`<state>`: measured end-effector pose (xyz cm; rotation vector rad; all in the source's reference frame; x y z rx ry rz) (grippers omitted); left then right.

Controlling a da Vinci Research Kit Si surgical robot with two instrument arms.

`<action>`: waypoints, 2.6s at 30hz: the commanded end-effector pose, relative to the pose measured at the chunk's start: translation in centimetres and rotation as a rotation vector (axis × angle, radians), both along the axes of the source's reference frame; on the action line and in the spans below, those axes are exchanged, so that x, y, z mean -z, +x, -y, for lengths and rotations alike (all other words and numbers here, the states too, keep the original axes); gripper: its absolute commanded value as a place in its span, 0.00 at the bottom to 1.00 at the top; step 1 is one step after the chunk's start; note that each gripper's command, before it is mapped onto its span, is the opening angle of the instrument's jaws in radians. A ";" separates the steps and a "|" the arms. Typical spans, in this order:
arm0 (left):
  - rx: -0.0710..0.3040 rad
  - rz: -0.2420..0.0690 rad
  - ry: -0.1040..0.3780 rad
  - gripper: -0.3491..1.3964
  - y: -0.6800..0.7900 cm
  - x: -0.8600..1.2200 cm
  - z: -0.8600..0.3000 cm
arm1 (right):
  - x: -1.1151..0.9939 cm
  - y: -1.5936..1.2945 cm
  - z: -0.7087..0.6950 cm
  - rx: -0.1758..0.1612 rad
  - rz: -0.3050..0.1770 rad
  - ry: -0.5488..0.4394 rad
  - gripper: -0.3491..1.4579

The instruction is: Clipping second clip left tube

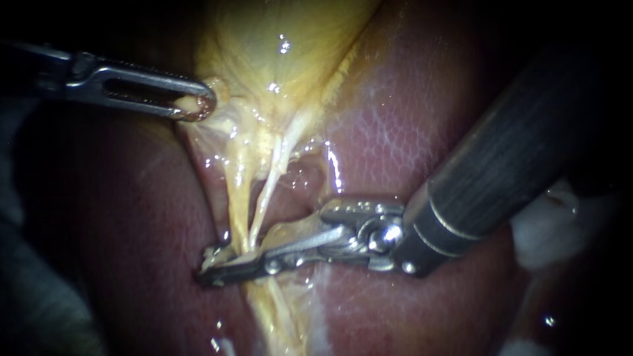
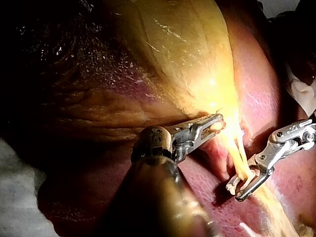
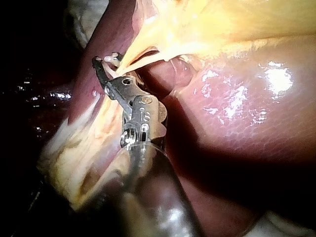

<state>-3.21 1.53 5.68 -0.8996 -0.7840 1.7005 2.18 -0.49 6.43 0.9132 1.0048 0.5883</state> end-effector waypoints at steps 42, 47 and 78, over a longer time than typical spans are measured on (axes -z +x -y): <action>-0.002 0.001 0.000 0.00 0.03 0.00 0.00 | 0.04 -1.20 -0.30 -0.027 -0.012 -0.043 0.47; -0.002 0.001 0.000 0.00 0.03 0.00 0.00 | 0.01 -1.32 -0.32 -0.022 -0.005 -0.046 0.47; -0.002 0.002 0.001 0.00 0.04 0.01 0.00 | 0.04 -1.64 -0.49 -0.038 0.036 -0.085 0.47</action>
